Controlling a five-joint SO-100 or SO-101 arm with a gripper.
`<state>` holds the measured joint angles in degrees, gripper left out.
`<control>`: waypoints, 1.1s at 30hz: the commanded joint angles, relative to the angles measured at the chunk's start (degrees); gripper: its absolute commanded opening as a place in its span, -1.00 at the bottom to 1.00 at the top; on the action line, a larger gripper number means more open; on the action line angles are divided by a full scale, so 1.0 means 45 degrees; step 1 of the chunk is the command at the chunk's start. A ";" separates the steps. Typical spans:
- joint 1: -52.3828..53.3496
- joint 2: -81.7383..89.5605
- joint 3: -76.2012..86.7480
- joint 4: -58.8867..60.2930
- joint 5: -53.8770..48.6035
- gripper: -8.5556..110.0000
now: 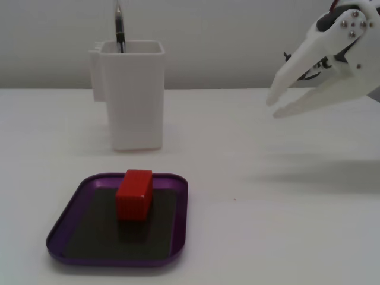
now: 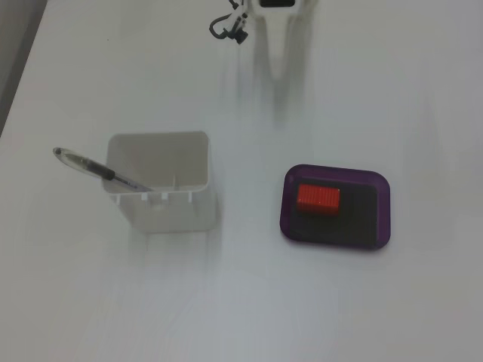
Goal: Remove the cube from the box.
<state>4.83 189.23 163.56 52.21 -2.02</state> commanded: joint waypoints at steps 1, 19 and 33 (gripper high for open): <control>0.0000 -0.1602 -0.1328 -0.0547 -0.0020 -0.84; -0.2441 -1.4297 -1.1367 -0.0039 0.0059 -0.57; -0.2656 -2.2949 -1.7969 0.1504 0.2715 -0.46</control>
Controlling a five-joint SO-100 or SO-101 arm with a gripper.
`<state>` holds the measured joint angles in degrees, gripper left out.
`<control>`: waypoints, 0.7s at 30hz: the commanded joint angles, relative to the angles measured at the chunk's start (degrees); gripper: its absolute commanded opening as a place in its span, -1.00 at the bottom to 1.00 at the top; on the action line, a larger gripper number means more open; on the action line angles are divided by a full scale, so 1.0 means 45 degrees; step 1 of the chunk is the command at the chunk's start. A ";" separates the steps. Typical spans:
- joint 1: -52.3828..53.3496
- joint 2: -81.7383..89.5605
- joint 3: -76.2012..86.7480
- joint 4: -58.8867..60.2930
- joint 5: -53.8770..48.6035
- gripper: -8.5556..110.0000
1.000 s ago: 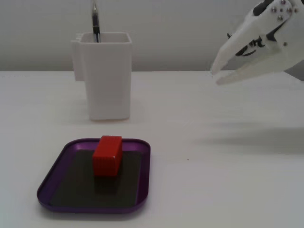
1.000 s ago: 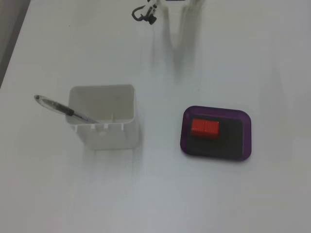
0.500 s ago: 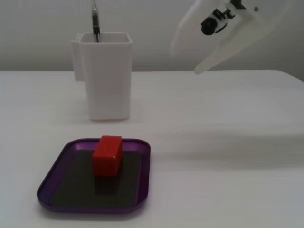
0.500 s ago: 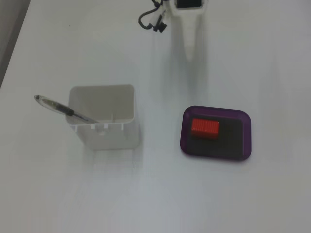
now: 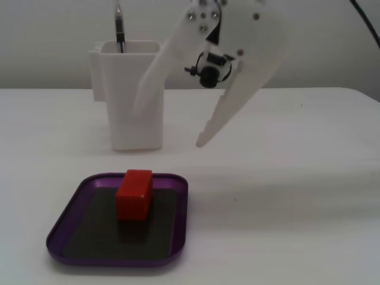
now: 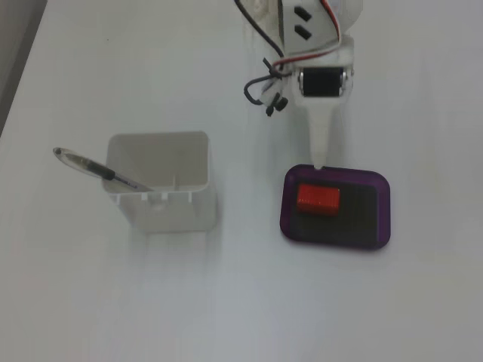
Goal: Remove the cube from the box.
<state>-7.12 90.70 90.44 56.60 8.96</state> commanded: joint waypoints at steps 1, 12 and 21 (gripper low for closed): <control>0.0000 -0.1562 -0.2188 0.0742 0.0273 -0.46; -0.0020 -0.5332 -0.5918 0.1309 0.0176 -0.46; -0.0020 -0.6426 -0.6445 0.1348 0.0117 -0.47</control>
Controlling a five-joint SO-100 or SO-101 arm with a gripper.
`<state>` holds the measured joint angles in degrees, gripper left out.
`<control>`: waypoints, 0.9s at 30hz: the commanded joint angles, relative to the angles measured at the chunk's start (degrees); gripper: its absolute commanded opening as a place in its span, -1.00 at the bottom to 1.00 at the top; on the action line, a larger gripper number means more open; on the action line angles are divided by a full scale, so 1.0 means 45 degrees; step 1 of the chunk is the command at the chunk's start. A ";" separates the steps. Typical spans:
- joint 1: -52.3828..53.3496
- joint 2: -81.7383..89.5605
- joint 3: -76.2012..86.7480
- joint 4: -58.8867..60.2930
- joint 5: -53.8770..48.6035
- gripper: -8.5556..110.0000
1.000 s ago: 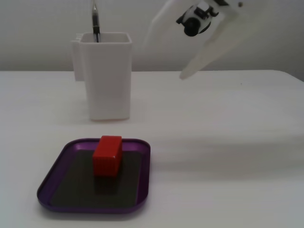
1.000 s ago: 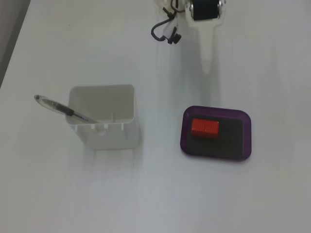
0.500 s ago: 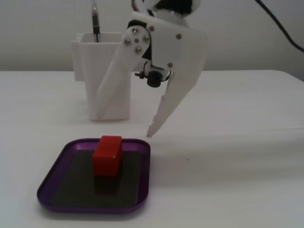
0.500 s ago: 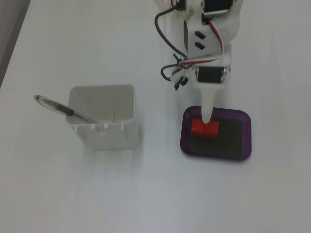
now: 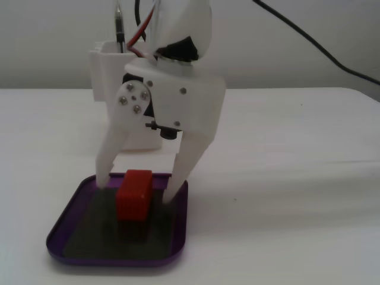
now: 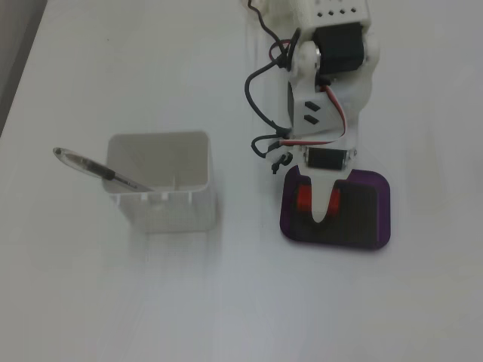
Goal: Remove the cube from the box.
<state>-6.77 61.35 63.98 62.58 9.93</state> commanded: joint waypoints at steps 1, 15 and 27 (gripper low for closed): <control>-0.0098 0.0039 -0.0566 0.0020 -0.0117 -0.47; -0.0117 0.0176 -0.0586 -0.0039 -0.0742 -0.86; -0.0137 0.3008 -0.2637 0.2812 -0.0762 -0.86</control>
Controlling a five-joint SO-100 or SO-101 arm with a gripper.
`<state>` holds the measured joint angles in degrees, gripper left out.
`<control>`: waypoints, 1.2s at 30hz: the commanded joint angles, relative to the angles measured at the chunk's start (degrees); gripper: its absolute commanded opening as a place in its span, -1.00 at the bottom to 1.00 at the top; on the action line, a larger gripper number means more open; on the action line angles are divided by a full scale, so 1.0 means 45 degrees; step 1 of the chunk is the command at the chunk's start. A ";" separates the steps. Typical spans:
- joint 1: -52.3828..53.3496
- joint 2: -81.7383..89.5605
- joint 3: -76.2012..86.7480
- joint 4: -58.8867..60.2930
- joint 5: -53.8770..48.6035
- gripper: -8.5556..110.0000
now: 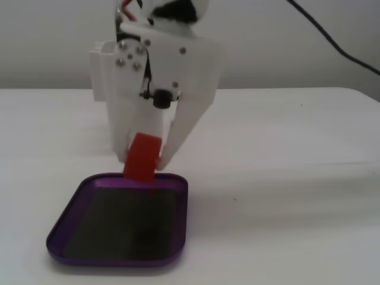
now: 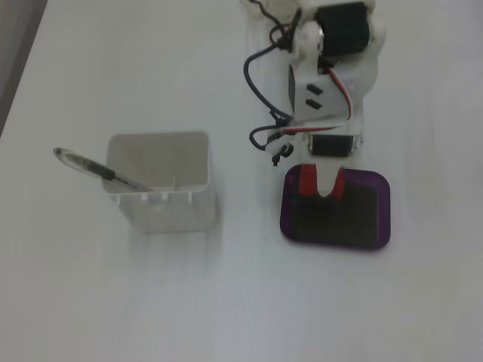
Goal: Remove the cube from the box.
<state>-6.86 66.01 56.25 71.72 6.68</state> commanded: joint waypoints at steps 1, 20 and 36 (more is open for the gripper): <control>-0.0117 0.2344 -0.0918 0.1074 -0.0059 -0.86; 0.0020 0.6875 0.6133 0.0840 -0.0117 -0.87; 0.0117 0.8867 1.3906 -0.5781 -0.1055 -0.87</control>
<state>-6.77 102.13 118.12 48.34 2.29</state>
